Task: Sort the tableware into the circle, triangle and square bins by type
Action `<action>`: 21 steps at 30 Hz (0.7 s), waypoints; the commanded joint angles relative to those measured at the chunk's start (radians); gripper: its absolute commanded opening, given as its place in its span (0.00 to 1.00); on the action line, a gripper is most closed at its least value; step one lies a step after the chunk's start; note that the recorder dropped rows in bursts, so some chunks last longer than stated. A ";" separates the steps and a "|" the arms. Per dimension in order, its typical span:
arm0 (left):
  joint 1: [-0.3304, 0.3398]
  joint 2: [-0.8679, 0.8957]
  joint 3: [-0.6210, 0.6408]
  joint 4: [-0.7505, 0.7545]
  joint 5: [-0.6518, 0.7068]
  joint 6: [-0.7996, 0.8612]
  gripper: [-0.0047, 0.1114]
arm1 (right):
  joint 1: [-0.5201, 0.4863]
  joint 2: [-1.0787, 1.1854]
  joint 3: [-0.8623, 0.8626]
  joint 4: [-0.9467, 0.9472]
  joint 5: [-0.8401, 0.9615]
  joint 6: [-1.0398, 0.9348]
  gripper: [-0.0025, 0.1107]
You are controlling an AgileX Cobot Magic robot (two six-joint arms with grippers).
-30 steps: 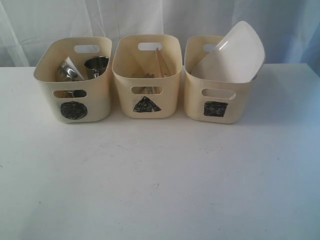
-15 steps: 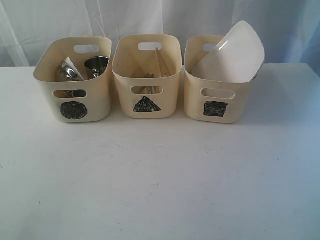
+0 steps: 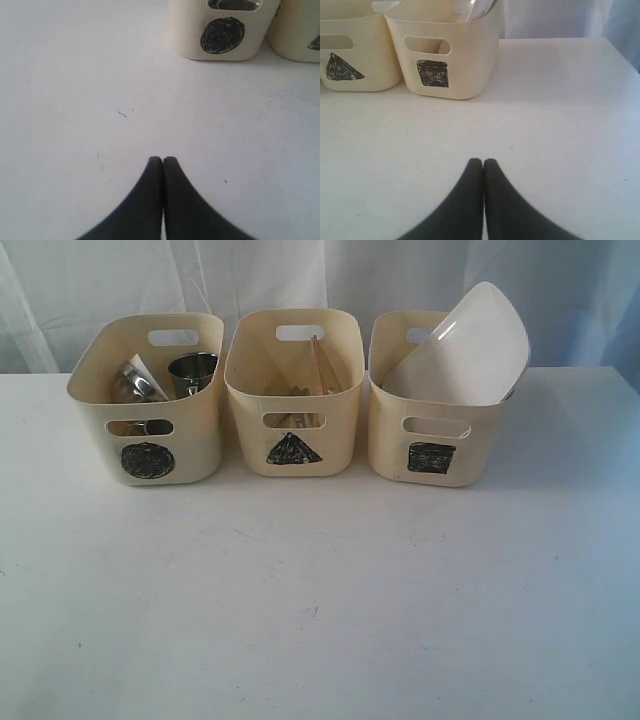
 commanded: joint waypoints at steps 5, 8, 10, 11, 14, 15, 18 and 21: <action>0.019 -0.005 0.005 0.086 -0.029 -0.017 0.04 | 0.002 -0.006 0.002 -0.010 -0.006 0.000 0.02; 0.019 -0.005 0.005 0.086 -0.029 -0.017 0.04 | 0.002 -0.006 0.002 -0.010 -0.006 0.000 0.02; 0.019 -0.005 0.005 0.086 -0.029 -0.017 0.04 | 0.002 -0.006 0.002 -0.010 -0.006 0.000 0.02; 0.019 -0.005 0.005 0.086 -0.029 -0.017 0.04 | 0.002 -0.006 0.002 -0.010 -0.006 0.000 0.02; 0.019 -0.005 0.005 0.086 -0.029 -0.017 0.04 | 0.002 -0.006 0.002 -0.010 -0.006 0.000 0.02; 0.019 -0.005 0.005 0.086 -0.029 -0.017 0.04 | 0.002 -0.006 0.002 -0.010 -0.006 0.000 0.02; 0.019 -0.005 0.005 0.086 -0.029 -0.017 0.04 | 0.002 -0.006 0.002 -0.010 -0.006 0.000 0.02; 0.019 -0.005 0.005 0.086 -0.029 -0.017 0.04 | 0.002 -0.006 0.002 -0.010 -0.006 0.000 0.02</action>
